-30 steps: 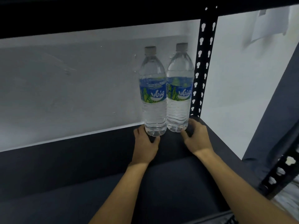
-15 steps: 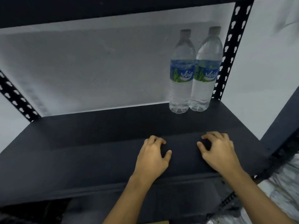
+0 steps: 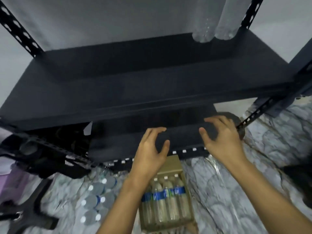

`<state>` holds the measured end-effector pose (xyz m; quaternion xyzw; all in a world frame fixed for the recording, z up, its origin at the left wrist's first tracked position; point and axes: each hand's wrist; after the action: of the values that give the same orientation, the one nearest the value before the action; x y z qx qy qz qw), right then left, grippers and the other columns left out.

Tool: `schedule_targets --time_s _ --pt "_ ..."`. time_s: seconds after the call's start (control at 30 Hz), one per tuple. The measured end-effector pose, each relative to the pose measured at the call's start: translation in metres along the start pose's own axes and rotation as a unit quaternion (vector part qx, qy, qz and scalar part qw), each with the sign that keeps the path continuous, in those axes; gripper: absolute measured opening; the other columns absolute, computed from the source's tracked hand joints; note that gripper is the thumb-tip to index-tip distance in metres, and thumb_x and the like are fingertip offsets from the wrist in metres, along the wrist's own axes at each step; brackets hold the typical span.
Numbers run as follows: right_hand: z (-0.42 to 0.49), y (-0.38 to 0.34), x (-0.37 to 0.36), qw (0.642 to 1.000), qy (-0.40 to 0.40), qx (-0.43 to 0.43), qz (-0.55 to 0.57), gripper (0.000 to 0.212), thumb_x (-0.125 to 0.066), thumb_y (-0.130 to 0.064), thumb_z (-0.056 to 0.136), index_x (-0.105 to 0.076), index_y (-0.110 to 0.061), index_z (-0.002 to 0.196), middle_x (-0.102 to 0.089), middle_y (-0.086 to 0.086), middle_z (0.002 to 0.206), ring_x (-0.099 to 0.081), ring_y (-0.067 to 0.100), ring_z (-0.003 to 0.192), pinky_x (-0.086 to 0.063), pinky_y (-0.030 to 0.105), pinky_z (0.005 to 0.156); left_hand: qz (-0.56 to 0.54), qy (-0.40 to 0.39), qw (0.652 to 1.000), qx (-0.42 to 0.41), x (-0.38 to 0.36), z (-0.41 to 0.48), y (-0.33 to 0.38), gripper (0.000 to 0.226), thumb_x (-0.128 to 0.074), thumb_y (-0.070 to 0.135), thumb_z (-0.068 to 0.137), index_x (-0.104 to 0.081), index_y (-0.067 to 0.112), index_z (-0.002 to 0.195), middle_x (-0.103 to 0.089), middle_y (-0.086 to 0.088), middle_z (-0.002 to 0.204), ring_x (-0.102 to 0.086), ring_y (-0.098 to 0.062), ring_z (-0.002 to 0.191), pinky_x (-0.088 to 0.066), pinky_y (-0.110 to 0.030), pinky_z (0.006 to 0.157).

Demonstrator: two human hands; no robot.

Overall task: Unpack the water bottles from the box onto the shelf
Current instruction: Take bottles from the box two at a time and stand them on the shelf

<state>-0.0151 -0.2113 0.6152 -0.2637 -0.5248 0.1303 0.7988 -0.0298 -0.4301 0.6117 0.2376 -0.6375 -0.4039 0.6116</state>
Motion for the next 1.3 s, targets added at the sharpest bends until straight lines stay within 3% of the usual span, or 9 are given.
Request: schedule_targets --time_s 0.1,0.2,0.4,0.5,0.63,0.83,0.97,1.17,1.3 --pt "-0.041 -0.005 -0.028 0.998 -0.066 -0.013 -0.004 0.034 -0.071 -0.023 0.083 -0.067 -0.008 0.113 -0.063 0.008 0.112 -0.055 0.031 0.105 -0.048 0.042 0.092 0.029 -0.030 0.997 0.066 -0.006 -0.027 -0.036 0.038 -0.064 0.030 0.096 -0.055 0.031 0.132 -0.055 0.016 0.129 -0.057 -0.002 0.110 -0.050 -0.026 0.091" --pt "-0.081 0.002 -0.063 0.990 -0.136 -0.038 -0.011 0.034 -0.069 -0.024 0.082 -0.067 -0.007 0.111 -0.062 0.009 0.112 -0.057 0.032 0.103 -0.050 0.041 0.091 0.066 -0.093 0.983 0.145 -0.024 -0.050 -0.077 0.037 -0.063 0.032 0.094 -0.057 0.025 0.130 -0.059 0.004 0.130 -0.062 -0.019 0.109 -0.053 -0.037 0.091" --pt "-0.160 0.047 -0.132 0.943 -0.290 -0.162 0.000 0.031 -0.067 -0.024 0.083 -0.068 -0.008 0.110 -0.060 0.011 0.115 -0.058 0.032 0.106 -0.052 0.041 0.089 0.067 -0.214 0.932 0.285 -0.088 -0.097 -0.164 0.030 -0.063 0.032 0.092 -0.064 0.018 0.118 -0.068 -0.006 0.117 -0.066 -0.028 0.104 -0.054 -0.035 0.087" --pt "-0.194 0.082 -0.172 0.912 -0.342 -0.225 -0.011 0.036 -0.066 -0.028 0.084 -0.065 -0.012 0.116 -0.062 0.011 0.117 -0.059 0.030 0.108 -0.052 0.041 0.090 0.063 -0.237 0.908 0.340 -0.131 -0.115 -0.206 0.036 -0.061 0.030 0.095 -0.059 0.018 0.129 -0.069 -0.006 0.119 -0.065 -0.027 0.107 -0.050 -0.032 0.088" --pt "-0.232 0.136 -0.234 0.881 -0.369 -0.295 -0.017 0.042 -0.065 -0.031 0.085 -0.062 -0.014 0.123 -0.061 0.012 0.120 -0.060 0.030 0.109 -0.052 0.039 0.091 0.045 -0.237 0.890 0.386 -0.200 -0.125 -0.267 0.051 -0.062 0.030 0.096 -0.048 0.012 0.141 -0.064 -0.013 0.131 -0.061 -0.031 0.118 -0.048 -0.038 0.098" --pt "-0.269 0.218 -0.346 0.863 -0.391 -0.314 -0.054 0.050 -0.064 -0.038 0.084 -0.054 -0.011 0.126 -0.060 0.014 0.115 -0.060 0.033 0.106 -0.053 0.037 0.084 0.037 -0.227 0.880 0.415 -0.301 -0.126 -0.368 0.062 -0.069 0.035 0.090 -0.043 0.017 0.143 -0.060 -0.010 0.137 -0.060 -0.032 0.121 -0.049 -0.043 0.102" --pt "-0.275 0.266 -0.433 0.862 -0.395 -0.311 -0.072 0.053 -0.063 -0.046 0.082 -0.055 -0.013 0.122 -0.063 0.011 0.108 -0.064 0.032 0.097 -0.055 0.036 0.076 0.034 -0.230 0.875 0.424 -0.365 -0.117 -0.446 0.072 -0.071 0.033 0.089 -0.038 0.012 0.149 -0.048 -0.010 0.148 -0.056 -0.031 0.126 -0.048 -0.038 0.101" --pt "-0.261 0.337 -0.542 0.859 -0.398 -0.298 -0.119 0.066 -0.066 -0.045 0.084 -0.045 -0.007 0.134 -0.046 0.014 0.134 -0.055 0.035 0.117 -0.048 0.038 0.089 0.051 -0.239 0.872 0.424 -0.437 -0.094 -0.546 0.082 -0.075 0.035 0.086 -0.031 0.005 0.148 -0.038 -0.014 0.149 -0.049 -0.036 0.133 -0.046 -0.050 0.106" --pt "-0.258 0.369 -0.586 0.848 -0.440 -0.255 -0.153 0.068 -0.066 -0.048 0.083 -0.050 -0.003 0.131 -0.039 0.018 0.141 -0.050 0.035 0.124 -0.045 0.040 0.097 0.094 -0.247 0.881 0.393 -0.470 -0.076 -0.589 0.092 -0.074 0.049 0.083 -0.029 0.009 0.153 -0.027 -0.010 0.159 -0.044 -0.033 0.139 -0.042 -0.046 0.110"
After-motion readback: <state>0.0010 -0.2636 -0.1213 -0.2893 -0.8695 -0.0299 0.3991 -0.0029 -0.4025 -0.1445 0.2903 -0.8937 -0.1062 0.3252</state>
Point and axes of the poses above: each hand's wrist, its own z-axis towards the middle knuckle, its own x-axis out of the back of the hand, y = z × x
